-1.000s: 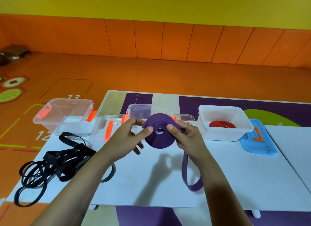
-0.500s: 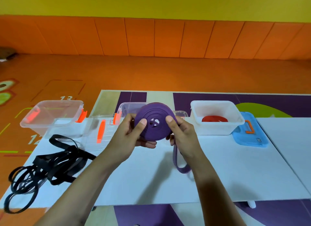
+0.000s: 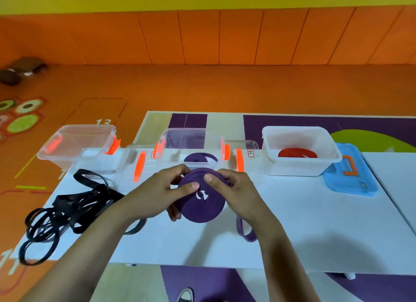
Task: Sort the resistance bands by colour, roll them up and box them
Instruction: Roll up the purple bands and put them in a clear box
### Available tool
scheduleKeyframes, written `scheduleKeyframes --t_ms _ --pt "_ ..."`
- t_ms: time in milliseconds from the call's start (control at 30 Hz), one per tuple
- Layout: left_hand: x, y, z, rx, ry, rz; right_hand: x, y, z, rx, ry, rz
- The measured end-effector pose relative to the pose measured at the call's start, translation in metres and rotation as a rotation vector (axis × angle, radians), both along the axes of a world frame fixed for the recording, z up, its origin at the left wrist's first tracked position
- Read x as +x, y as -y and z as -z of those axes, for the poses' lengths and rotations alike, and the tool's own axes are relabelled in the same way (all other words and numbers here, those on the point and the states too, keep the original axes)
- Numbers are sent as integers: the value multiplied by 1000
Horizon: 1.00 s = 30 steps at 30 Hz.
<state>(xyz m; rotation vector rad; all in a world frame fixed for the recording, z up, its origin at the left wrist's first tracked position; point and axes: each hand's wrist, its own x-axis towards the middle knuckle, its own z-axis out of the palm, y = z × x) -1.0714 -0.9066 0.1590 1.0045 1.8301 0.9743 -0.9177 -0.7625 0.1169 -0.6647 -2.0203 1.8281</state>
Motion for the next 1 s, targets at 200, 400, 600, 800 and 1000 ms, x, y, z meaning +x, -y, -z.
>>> scheduleKeyframes --t_ms 200,400,600,800,1000 --pt "19 -5 21 155 137 -293 3 -11 11 -78 -66 2" --pt "40 -22 40 230 337 -566 -8 5 29 -172 -157 238" --pt "55 -29 55 190 484 -702 -19 7 56 -130 -117 406" --pt "32 -27 63 93 427 -784 -36 12 76 -88 36 351" --pt "-1 -39 79 102 298 -914 -73 6 80 -142 53 333"
